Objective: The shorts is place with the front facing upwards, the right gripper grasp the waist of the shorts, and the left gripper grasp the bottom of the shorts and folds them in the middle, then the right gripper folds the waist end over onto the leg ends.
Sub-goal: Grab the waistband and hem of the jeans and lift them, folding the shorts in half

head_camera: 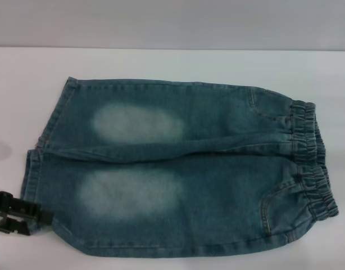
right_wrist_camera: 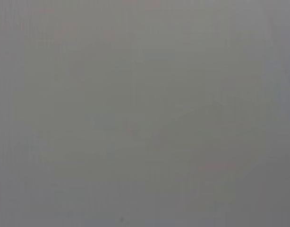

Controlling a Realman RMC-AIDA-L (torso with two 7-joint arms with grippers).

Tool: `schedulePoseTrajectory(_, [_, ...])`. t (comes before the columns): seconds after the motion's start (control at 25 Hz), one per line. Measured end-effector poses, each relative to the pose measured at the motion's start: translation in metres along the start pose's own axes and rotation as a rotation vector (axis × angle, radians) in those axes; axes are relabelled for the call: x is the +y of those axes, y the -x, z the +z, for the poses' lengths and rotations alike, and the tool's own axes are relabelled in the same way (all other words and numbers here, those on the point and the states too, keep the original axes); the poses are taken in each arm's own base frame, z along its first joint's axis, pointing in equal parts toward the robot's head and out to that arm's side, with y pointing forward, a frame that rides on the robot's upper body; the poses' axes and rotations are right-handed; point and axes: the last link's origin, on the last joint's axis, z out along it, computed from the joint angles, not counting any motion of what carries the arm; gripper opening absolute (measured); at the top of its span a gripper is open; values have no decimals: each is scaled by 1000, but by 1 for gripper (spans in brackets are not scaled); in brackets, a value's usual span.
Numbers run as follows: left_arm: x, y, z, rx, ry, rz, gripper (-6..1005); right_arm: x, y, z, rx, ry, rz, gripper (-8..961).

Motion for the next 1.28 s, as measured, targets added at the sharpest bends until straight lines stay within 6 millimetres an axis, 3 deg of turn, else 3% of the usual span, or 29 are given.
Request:
schedulePoseTrajectory(0.6, [-1,-9,-6,36,-31,7,774,3,-1,0,5,7,2,501])
schedulePoseTrajectory(1.28, [-8,-1,-1,5,-52,-16,770,2,1,3,-1,-1,7,501])
